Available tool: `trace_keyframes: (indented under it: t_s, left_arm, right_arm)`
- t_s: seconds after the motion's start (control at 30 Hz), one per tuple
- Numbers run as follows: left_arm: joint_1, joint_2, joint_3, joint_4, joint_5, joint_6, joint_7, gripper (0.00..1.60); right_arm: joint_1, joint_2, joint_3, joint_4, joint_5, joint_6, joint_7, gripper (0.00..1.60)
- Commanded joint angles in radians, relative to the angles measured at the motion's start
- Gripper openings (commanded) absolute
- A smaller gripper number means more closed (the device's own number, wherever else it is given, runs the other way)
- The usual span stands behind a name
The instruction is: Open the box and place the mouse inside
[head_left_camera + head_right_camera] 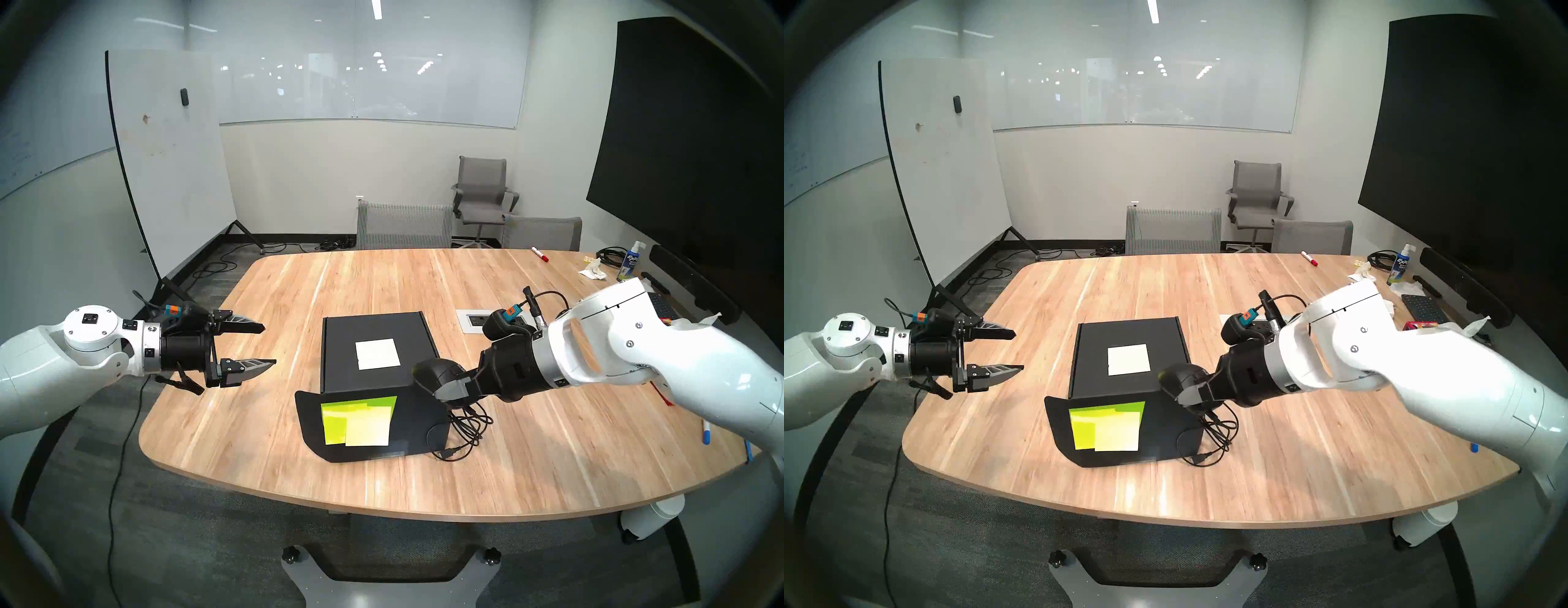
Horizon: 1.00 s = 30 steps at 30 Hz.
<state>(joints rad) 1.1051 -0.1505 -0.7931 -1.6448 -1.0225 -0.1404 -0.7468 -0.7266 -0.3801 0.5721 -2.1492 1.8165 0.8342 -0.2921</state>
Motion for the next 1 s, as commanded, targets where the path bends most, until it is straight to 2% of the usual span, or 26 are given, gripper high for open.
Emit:
trace_keyframes:
  t_s: [0.0,0.97]
  left_arm:
    - [-0.012,0.002,-0.013,0.0,-0.006,-0.007,-0.002,1.6]
    - [-0.015,0.002,-0.009,0.0,-0.006,-0.008,-0.002,1.6]
  right_arm:
    - [-0.021,0.047,-0.001,-0.02,0.028,-0.023,-0.036,0.0]
    - [-0.046,0.127,0.014,-0.137,0.229,-0.078,-0.242,0.0]
